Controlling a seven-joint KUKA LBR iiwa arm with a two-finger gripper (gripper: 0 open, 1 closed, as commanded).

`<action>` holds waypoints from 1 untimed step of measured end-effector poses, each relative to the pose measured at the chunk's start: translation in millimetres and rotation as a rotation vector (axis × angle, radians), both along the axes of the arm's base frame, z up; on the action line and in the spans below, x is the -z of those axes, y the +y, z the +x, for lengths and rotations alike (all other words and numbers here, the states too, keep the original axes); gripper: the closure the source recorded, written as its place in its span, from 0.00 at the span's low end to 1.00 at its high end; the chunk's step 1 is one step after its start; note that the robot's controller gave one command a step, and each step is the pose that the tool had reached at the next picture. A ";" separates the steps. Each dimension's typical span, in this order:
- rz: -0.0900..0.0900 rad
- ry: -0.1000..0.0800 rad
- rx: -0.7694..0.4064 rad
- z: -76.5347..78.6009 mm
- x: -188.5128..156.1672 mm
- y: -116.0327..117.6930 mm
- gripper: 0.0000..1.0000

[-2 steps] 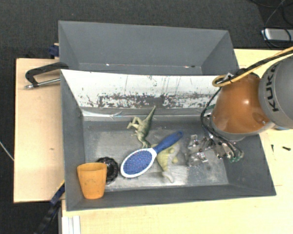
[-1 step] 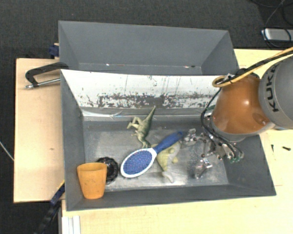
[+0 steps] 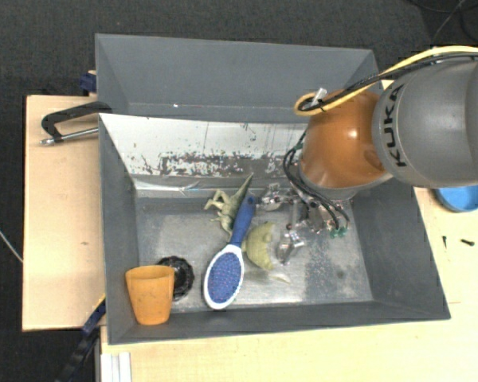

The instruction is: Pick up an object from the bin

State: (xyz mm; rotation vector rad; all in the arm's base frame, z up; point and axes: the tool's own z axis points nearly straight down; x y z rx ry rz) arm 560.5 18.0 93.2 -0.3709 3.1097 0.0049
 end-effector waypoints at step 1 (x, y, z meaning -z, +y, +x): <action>-0.005 -0.003 -0.093 1.3 19.5 81.3 0.00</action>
Offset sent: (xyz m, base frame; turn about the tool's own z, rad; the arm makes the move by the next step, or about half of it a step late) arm -0.0024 0.0789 -0.0232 -0.0892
